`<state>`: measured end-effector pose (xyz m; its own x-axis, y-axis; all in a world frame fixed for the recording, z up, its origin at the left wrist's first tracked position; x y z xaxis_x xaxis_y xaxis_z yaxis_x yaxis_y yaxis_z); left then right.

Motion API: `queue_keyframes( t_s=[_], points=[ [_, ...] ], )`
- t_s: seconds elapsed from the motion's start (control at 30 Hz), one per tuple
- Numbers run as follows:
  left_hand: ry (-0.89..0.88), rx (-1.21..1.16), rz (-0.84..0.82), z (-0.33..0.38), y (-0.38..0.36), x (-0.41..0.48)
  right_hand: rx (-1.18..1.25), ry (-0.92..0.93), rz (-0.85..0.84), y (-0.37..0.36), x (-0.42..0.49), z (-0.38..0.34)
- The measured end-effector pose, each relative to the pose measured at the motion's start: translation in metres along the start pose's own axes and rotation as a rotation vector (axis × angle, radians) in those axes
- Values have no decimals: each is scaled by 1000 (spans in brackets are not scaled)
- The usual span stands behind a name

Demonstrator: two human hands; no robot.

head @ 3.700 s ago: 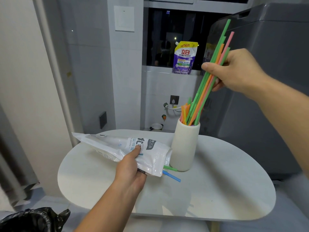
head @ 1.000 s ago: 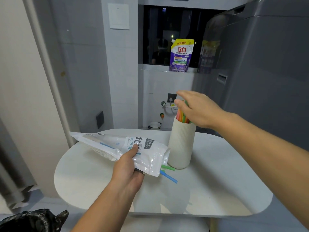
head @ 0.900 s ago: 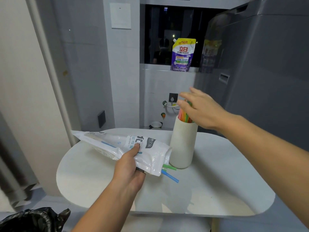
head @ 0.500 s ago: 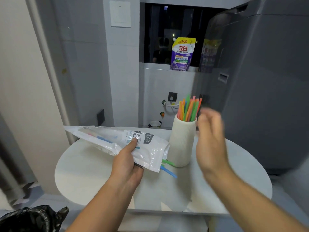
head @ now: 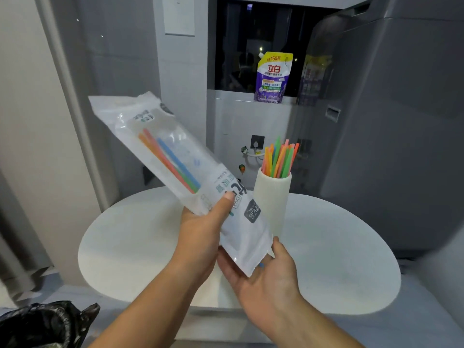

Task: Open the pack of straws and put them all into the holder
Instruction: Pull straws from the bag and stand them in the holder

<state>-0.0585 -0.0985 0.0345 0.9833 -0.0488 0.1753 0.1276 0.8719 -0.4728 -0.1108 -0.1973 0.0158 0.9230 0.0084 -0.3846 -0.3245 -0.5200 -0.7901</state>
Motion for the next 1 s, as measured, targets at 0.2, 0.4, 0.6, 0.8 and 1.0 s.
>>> queue_keyframes(
  t_s=[0.2,0.4,0.6,0.8,1.0],
  points=[
    [-29,144,-96,-3,-4,-5,-93,58,-155,-5,2,-10],
    [-98,197,-59,4,0,-3,-149,-34,-14,11,11,-10],
    [-116,173,94,7,11,3,-298,9,-2,19,23,-21],
    [9,30,252,3,23,12,-326,90,-73,18,25,-43],
    [80,-118,282,1,26,13,-418,191,-101,22,26,-63]
  ],
)
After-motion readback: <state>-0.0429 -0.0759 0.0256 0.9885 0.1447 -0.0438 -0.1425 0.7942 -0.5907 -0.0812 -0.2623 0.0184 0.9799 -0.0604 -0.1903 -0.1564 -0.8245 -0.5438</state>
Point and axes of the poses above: each hand's wrist, its own x-axis towards the middle knuckle, its own y-axis out of the back of the hand, z = x × y, the point moved 2 cm from there along x, towards the middle knuckle, and after that the axes turned 7 degrees about -z, right-handed, at the moved point
